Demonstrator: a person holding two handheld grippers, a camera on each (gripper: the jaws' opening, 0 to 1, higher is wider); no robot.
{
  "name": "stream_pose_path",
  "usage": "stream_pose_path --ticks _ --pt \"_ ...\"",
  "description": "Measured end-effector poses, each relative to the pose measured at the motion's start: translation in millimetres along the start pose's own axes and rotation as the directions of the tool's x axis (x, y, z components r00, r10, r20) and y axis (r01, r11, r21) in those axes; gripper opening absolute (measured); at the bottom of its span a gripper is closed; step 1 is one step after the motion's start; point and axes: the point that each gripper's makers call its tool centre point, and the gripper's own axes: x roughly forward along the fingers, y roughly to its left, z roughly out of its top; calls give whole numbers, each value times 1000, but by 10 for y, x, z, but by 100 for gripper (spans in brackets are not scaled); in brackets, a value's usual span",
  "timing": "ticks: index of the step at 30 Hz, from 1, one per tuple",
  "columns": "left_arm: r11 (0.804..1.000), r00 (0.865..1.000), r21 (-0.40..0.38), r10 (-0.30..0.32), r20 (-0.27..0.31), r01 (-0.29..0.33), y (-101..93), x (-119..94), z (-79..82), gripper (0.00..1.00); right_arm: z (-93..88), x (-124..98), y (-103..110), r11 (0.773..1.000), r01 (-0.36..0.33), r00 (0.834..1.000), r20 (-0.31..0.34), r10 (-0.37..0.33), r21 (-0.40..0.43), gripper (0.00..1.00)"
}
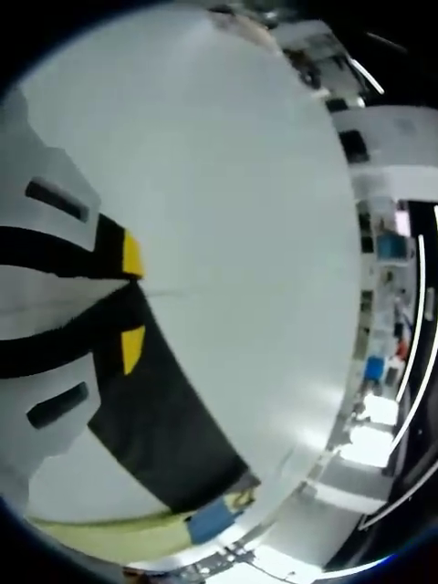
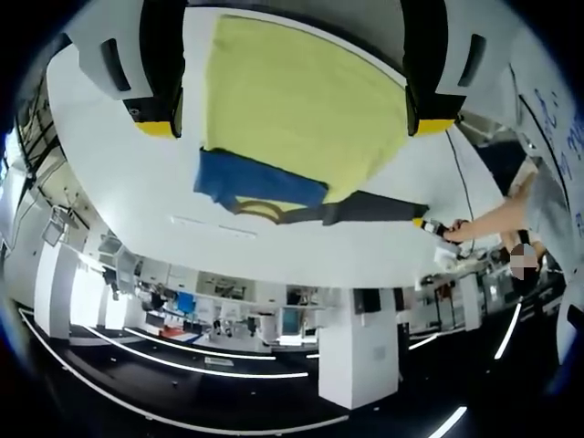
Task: Fold the garment on the visible template until the final outline fits inside the template.
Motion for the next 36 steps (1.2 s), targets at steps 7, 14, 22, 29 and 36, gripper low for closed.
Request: stream_pose_path --ticks 7,14,22,29,36 --pt "1000 1000 -17 -7 -25 6 -43 -23 -41 10 -6 18 23 1000 -9 1000 -5 9 0 100" --pt "1000 999 -2 -28 -26 27 -140 -1 -32 1 0 14 3 1000 -6 1000 -1 6 3 100" --pt "1000 999 -9 -19 -37 19 -119 4 -40 0 -24 -1 13 1000 -8 1000 1 8 12 100" --pt "1000 999 -18 -18 -29 17 -113 -11 -33 0 -38 -4 -21 1000 -4 1000 -8 4 12 100" --pt "997 999 -72 -28 -18 27 -141 -74 5 0 -40 26 -32 1000 -9 1000 -13 9 12 100"
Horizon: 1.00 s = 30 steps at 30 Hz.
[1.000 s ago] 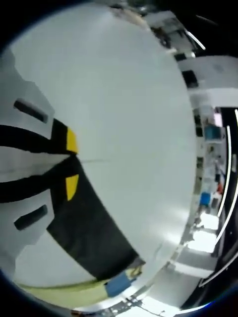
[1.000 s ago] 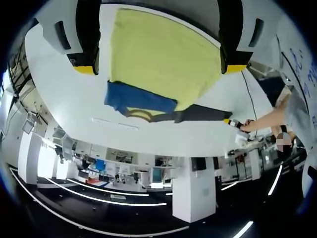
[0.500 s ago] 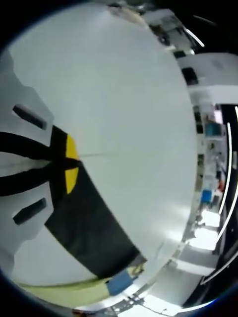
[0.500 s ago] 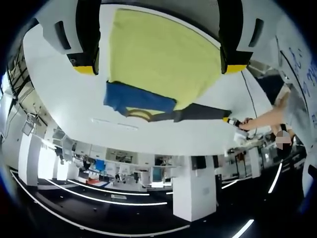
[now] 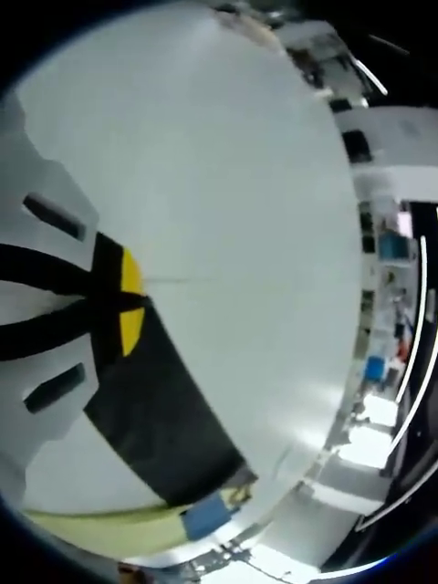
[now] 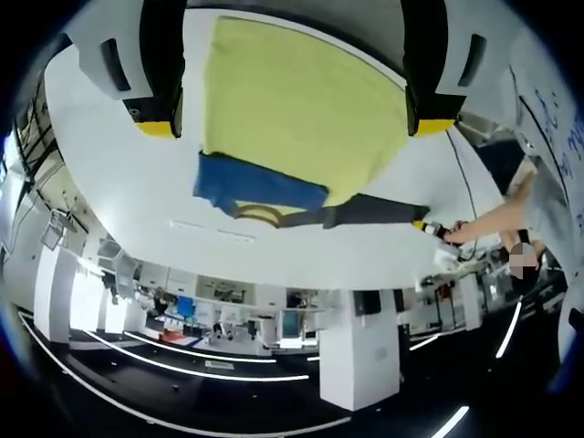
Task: Fold the garment on the visible template until the final outline fits inside the template.
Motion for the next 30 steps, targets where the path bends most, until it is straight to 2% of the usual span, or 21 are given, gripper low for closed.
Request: stream_pose_path --ticks 11,16,26,30 --pt "1000 1000 -9 9 21 -8 -52 -165 75 0 16 -5 -13 1000 -24 1000 21 23 17 100" --pt "999 999 -31 13 43 -12 -57 -274 79 0 -53 -7 18 999 -40 999 0 40 15 100" --pt "998 997 -57 21 76 -16 -63 -457 85 0 -43 -25 -26 999 -46 999 6 46 -3 100" --pt "998 996 -57 22 92 -16 -84 -522 134 0 1 -51 31 997 -72 997 38 71 16 100"
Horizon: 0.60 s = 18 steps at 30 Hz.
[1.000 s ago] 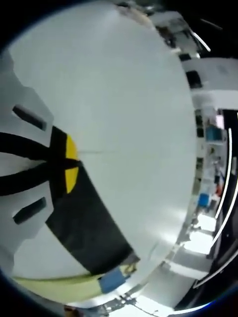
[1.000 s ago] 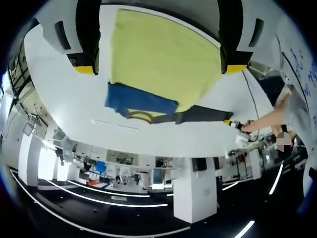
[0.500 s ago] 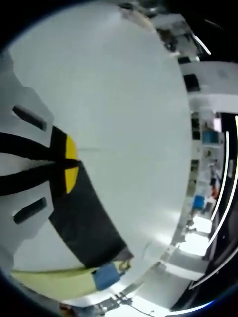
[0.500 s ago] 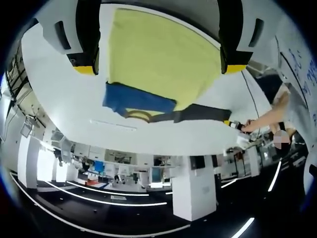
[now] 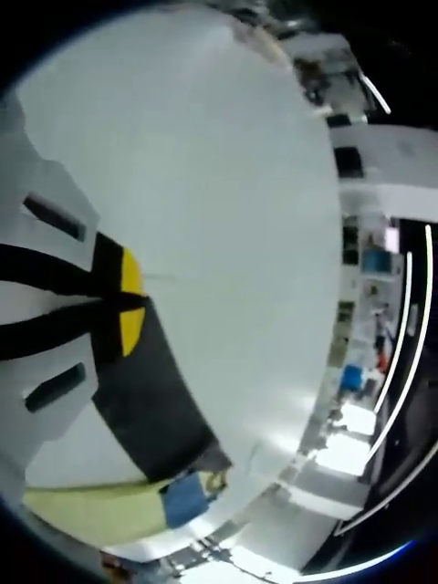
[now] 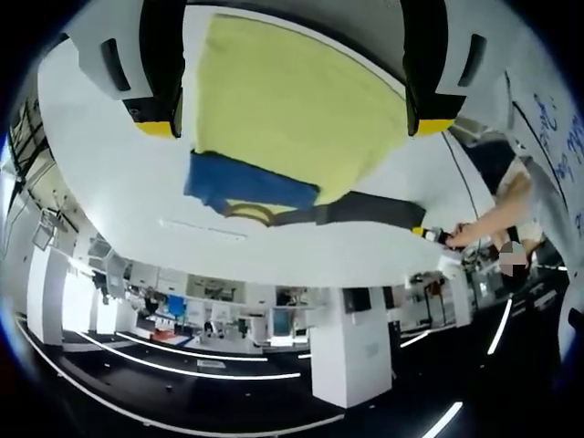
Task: Fold the garment on the visible template until the final outline fits inside the template.
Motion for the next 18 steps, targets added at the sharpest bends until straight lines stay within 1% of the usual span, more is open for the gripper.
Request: stream_pose_path --ticks 5,10,13,18 --pt "1000 1000 11 0 19 0 -32 -57 68 0 -26 -31 -6 1000 5 1000 -5 -5 -5 100" --pt "1000 999 11 3 35 -3 -22 -82 160 0 -61 -60 6 1000 8 1000 -9 -8 -7 100" --pt "1000 999 11 7 38 -8 -4 -83 192 0 -69 -75 17 1000 6 1000 -8 -6 -6 100" --pt "1000 999 20 4 47 -4 -29 -115 243 0 -59 -105 27 1000 2 1000 5 -2 2 100"
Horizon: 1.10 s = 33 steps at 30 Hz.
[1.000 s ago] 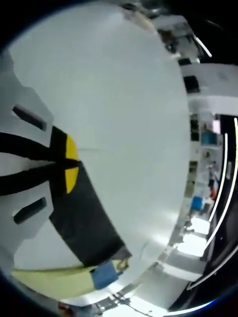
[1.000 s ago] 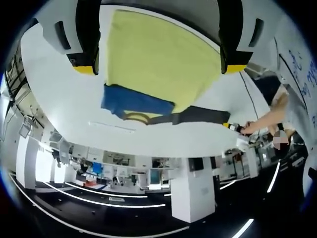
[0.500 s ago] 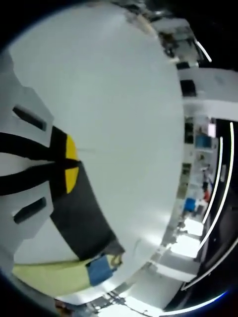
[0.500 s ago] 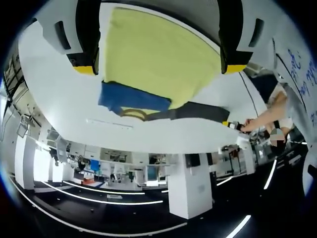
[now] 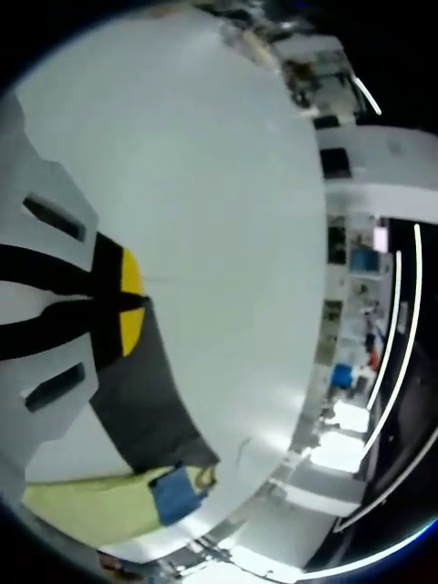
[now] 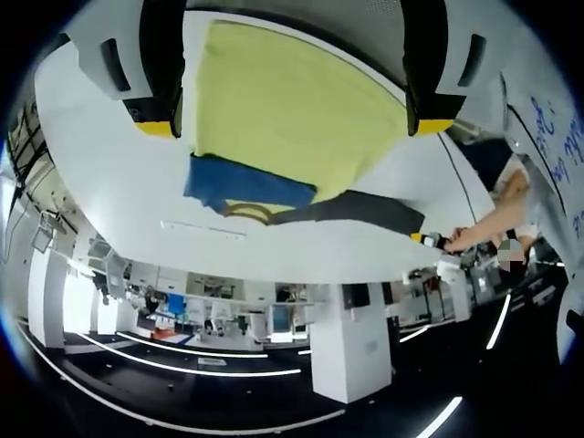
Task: Fold the garment on the visible template until the final outline fits inside the template.
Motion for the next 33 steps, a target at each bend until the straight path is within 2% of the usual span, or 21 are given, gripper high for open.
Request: stream_pose_path --ticks 11,18,33 --pt "999 1000 35 -21 15 20 -155 -91 115 0 -28 -3 -24 1000 4 1000 -13 -4 -10 100" --pt "997 998 55 -54 38 52 -328 -165 273 0 -30 -10 -17 1000 -8 1000 -15 8 -16 100" --pt "993 993 71 -99 70 94 -571 -285 475 0 -83 -34 -76 999 -27 999 -21 26 -28 100"
